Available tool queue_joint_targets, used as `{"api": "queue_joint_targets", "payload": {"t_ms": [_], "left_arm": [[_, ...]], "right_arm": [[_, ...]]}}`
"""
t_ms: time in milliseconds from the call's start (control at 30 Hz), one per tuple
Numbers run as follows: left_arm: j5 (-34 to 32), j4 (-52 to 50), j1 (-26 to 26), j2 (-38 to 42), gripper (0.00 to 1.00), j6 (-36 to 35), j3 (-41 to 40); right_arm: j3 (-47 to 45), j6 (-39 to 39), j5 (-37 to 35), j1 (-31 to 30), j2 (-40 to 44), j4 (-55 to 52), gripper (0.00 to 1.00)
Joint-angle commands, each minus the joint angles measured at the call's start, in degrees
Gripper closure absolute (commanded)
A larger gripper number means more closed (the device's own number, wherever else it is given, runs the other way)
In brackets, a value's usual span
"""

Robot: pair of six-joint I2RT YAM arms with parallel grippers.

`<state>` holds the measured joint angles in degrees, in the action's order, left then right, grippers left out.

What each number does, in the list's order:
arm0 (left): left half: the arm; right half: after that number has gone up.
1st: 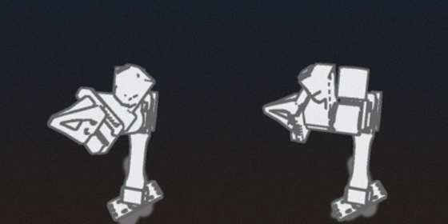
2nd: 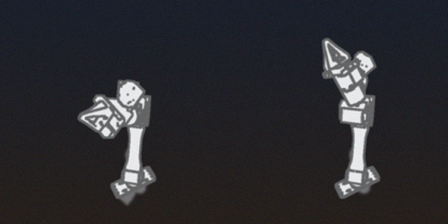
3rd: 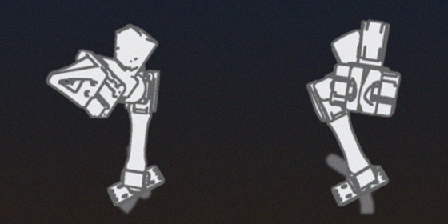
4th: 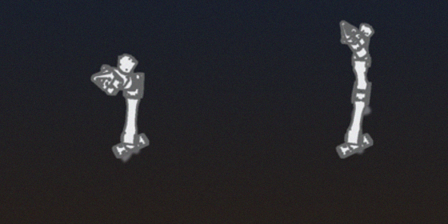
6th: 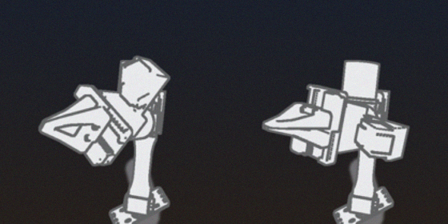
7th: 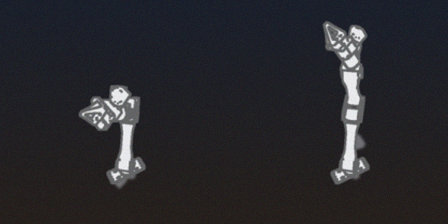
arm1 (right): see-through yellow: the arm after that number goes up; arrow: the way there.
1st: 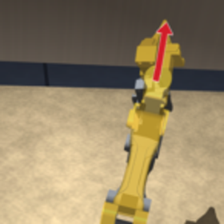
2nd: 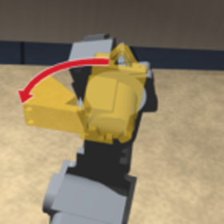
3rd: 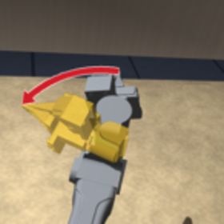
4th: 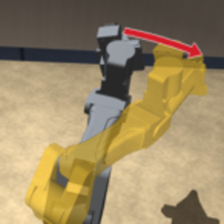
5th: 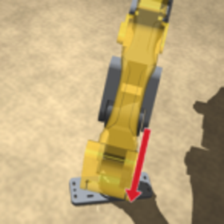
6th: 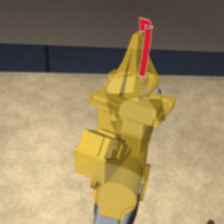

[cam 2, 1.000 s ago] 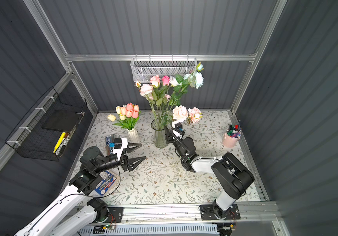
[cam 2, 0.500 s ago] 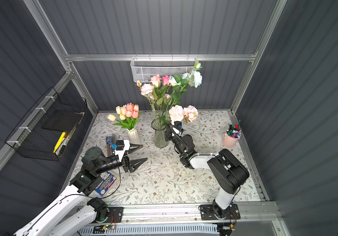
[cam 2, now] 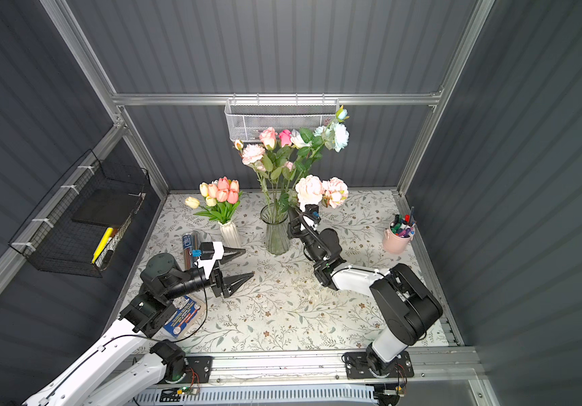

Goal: Pick out pink flowers from the vase
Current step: Pick up the flower from the vase.

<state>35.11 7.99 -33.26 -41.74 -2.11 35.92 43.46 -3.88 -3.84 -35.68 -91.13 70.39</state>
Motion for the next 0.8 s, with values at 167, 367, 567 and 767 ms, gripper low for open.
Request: {"api": "queue_joint_targets", "payload": {"t_ms": [167,367,567,767], "left_arm": [[-0.9,-1.3,-0.2,1.0,0.20,-1.6,0.0],[-1.2,-1.6,-0.2,1.1,0.19,-1.7,0.0],[-1.2,-1.7,-0.2,1.6,0.19,-2.1,0.0],[-2.1,-2.3,-0.2,1.6,0.18,-2.1,0.1]], "right_arm": [[2.8,4.4,7.0,0.9,4.7,-9.0,0.98],[5.8,7.2,8.7,1.4,10.6,-22.9,0.97],[9.1,4.6,15.7,4.6,13.2,-31.4,0.96],[13.6,6.5,24.9,7.7,14.8,-37.7,1.00]]}}
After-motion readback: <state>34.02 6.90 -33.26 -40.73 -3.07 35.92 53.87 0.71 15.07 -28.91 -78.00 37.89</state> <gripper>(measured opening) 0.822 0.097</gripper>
